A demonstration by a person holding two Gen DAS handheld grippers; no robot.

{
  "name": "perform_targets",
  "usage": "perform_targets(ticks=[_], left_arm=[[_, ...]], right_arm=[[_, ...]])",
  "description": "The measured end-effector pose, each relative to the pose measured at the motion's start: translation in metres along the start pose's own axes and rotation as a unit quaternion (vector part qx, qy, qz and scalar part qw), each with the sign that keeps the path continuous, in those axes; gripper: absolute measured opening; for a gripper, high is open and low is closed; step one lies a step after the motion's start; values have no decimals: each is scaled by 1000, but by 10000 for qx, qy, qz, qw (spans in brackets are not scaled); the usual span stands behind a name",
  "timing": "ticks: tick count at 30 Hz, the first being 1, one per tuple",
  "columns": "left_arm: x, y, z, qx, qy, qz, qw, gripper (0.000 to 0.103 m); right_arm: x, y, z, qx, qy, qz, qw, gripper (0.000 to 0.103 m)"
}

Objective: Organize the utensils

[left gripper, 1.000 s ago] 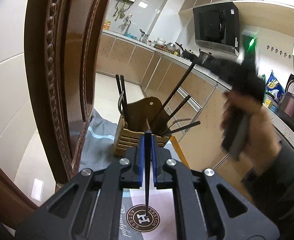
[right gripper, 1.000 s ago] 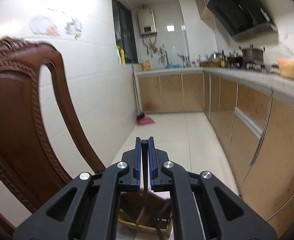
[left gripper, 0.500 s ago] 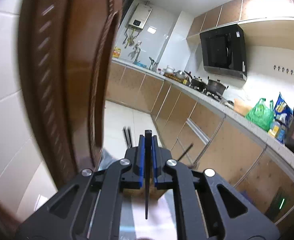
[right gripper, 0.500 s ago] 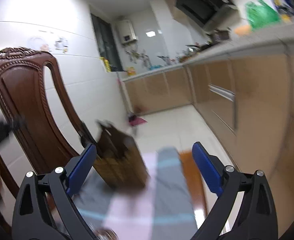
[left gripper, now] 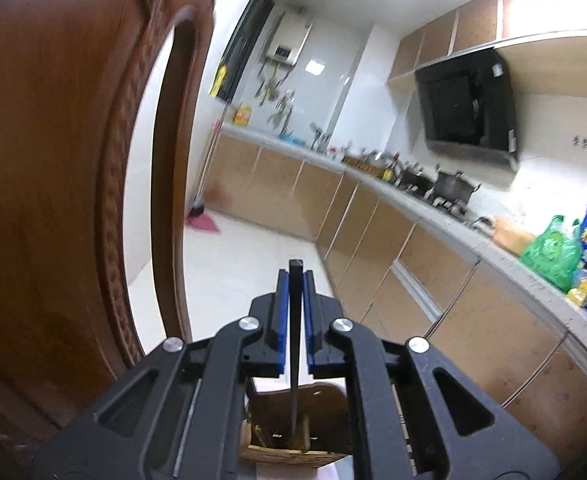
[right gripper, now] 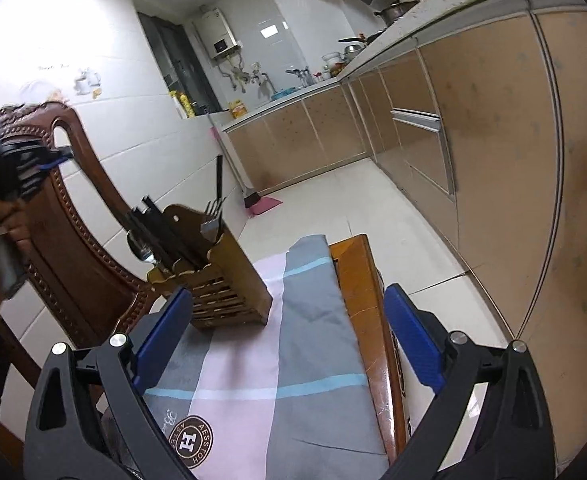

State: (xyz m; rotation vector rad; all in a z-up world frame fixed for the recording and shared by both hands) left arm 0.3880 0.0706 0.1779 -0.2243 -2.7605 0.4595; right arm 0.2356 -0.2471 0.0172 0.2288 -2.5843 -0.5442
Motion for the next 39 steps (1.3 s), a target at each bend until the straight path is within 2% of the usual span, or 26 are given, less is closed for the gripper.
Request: perform_targets(ticks=[4,5,6,7,8,10,14,17,21,24,26,31,39], left_arm=[[-24,11,43,-123,366,-28,9992,7],[-24,12,58,-238,453,-30,9987,11],[-21,12,74,-411,610,-37,9973,39],[-16,12,84,-519,695,-67,9962,80],[-2,12,98,-643,698,-111,9954,90],[33,11,125,-821,643,-108,9945,94],[76,12,170,-912,978,-382,9903,98],[99,6,189,-716,1118,-442,9902,98],[114,-1,207,-953,1327,-632,9845,99],[119,-10,206,-958,1334,-549,9849,99],[123,-16,202,-999,1199,-558,9862,99],[135,-28,190,-1178,894,-688,9866,99],[136,-34,193,-1316,1040,-787,9827,99]], right_arm=[[-5,9,6,160,113,-65,9998,94],[-6,12,7,203,137,-68,9997,94],[-8,16,8,260,168,-76,9995,94],[-9,20,10,319,183,-67,9993,94],[-9,23,11,376,186,-53,9991,94],[-9,32,14,525,185,-46,9984,94],[0,54,17,862,41,34,9963,95],[13,73,15,1084,-199,144,9938,100],[30,102,18,1419,-270,196,9893,100],[37,118,20,1656,-219,310,9855,100],[41,122,21,1694,-239,385,9845,100],[44,112,17,1510,-168,610,9865,100],[50,96,12,1361,-243,794,9872,100]])
Point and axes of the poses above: each gripper's, at about its wrist camera, not at the fingertips, and x roughly against the way its jaws point, y to its left, z to its underside, the point moved 7 cm from there along -x, roughly the way its jaws point
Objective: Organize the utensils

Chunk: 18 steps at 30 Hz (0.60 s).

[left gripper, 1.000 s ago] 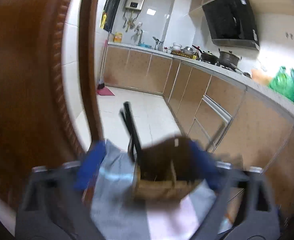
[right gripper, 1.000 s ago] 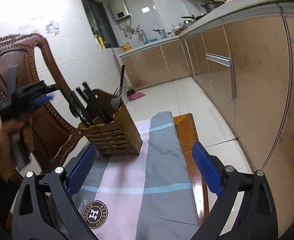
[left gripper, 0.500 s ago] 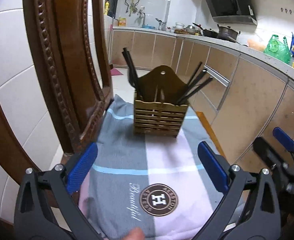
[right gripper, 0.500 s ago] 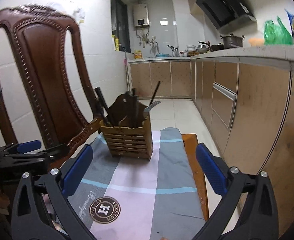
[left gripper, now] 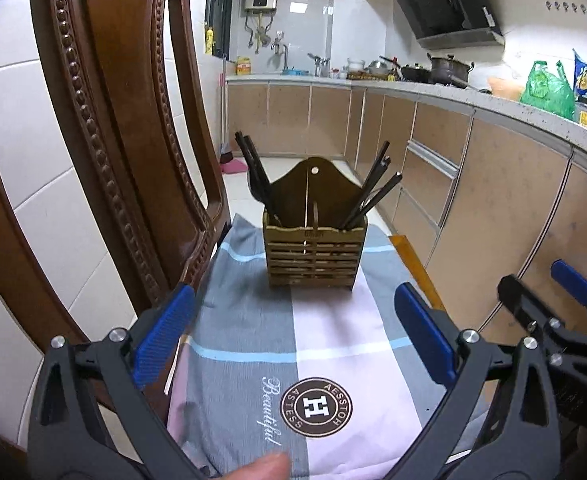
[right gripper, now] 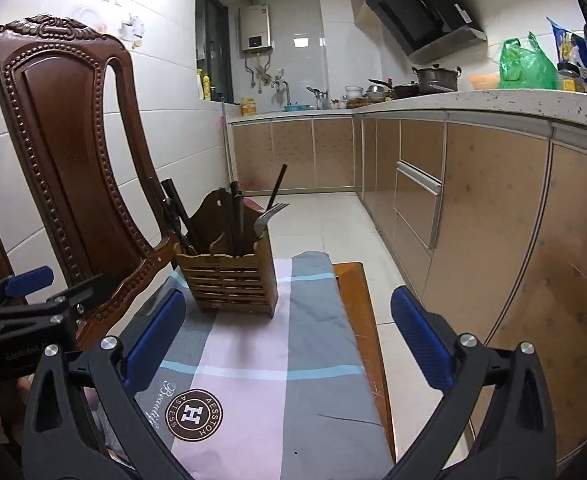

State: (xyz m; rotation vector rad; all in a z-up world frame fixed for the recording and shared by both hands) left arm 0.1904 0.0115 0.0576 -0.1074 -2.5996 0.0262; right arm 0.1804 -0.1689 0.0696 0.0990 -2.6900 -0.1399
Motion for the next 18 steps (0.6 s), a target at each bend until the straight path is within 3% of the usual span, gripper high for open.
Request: perform_targets(ticks=[10,18], left_arm=[[5,12,-2,305,-111,-13,9995,99],[8,10,0,191,-219,108,9995,99]], right_arm=[[-1,-6,-1,27,-3,150,9999,100],[3,-11,-4,-10,-82,171,9998,100]])
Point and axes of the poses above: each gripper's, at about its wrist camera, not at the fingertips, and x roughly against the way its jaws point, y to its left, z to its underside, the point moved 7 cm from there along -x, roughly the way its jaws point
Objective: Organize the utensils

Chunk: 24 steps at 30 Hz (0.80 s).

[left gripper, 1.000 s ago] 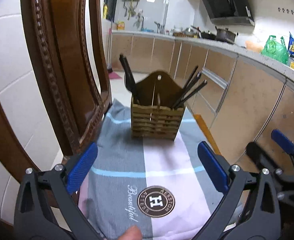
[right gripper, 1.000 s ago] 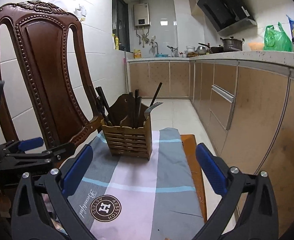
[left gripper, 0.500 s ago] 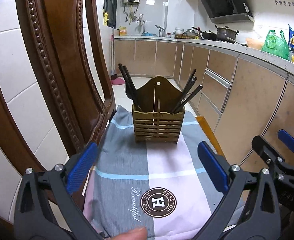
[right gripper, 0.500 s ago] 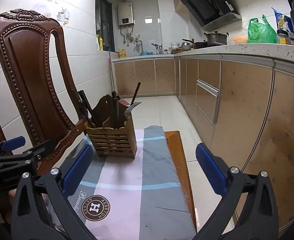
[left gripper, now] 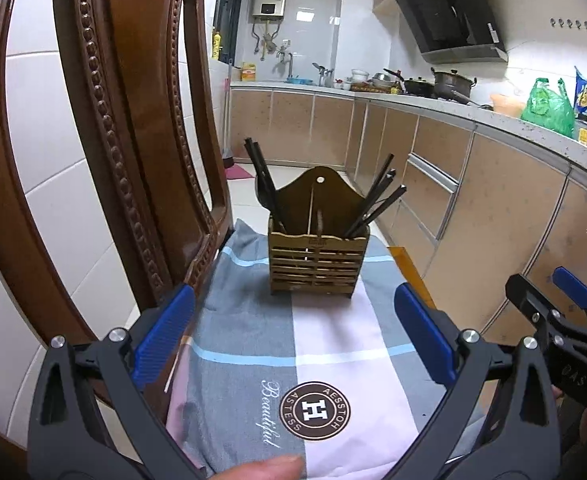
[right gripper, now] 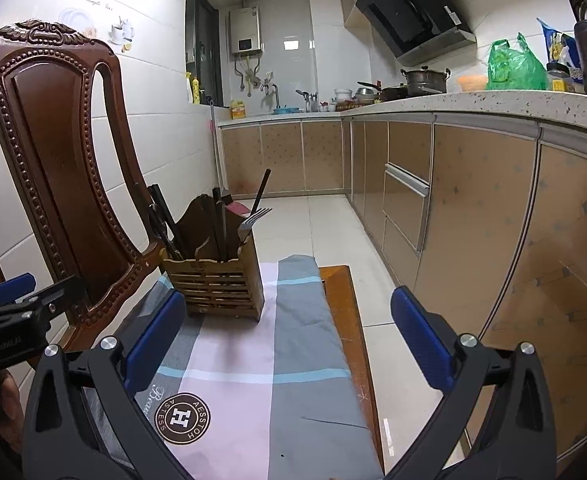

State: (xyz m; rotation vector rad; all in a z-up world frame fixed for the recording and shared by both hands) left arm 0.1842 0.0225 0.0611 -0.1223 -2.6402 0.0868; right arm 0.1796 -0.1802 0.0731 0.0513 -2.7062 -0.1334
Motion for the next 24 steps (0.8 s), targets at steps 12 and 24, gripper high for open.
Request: perform_targets(ticks=[12,24], left_arm=[[-9,-9,10,-234,48,-40,9997,99],[-15,4,10,-67,77,-118,9999,99]], right_arm=[[-12,-2,7,51,129,56,9999,100],[-10,-3,6,107,48,92,9999,100]])
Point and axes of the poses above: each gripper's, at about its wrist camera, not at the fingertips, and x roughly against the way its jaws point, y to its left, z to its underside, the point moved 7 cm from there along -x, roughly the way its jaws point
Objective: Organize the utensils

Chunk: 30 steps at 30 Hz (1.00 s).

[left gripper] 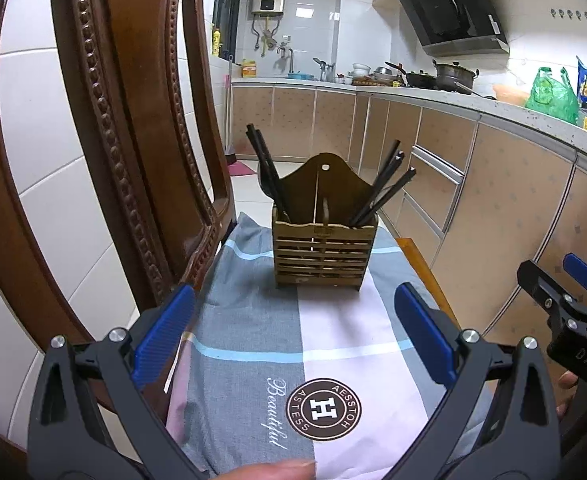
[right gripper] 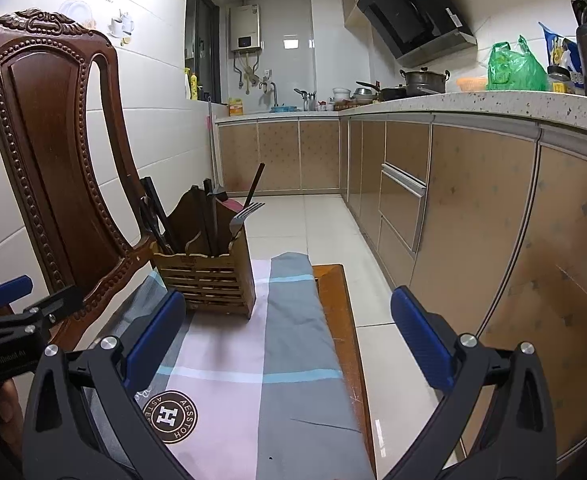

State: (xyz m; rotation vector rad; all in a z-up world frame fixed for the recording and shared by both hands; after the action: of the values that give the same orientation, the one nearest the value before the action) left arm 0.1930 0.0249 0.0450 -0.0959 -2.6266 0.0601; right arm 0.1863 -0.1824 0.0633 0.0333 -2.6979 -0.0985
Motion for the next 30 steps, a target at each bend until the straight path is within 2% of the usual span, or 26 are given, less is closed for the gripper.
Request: perform_targets(ticks=[30], left_arm=[[-1,8,-1,91,34,-76,9999,99]], right_arm=[[-2,7,1,63,32,-55,10000,100]])
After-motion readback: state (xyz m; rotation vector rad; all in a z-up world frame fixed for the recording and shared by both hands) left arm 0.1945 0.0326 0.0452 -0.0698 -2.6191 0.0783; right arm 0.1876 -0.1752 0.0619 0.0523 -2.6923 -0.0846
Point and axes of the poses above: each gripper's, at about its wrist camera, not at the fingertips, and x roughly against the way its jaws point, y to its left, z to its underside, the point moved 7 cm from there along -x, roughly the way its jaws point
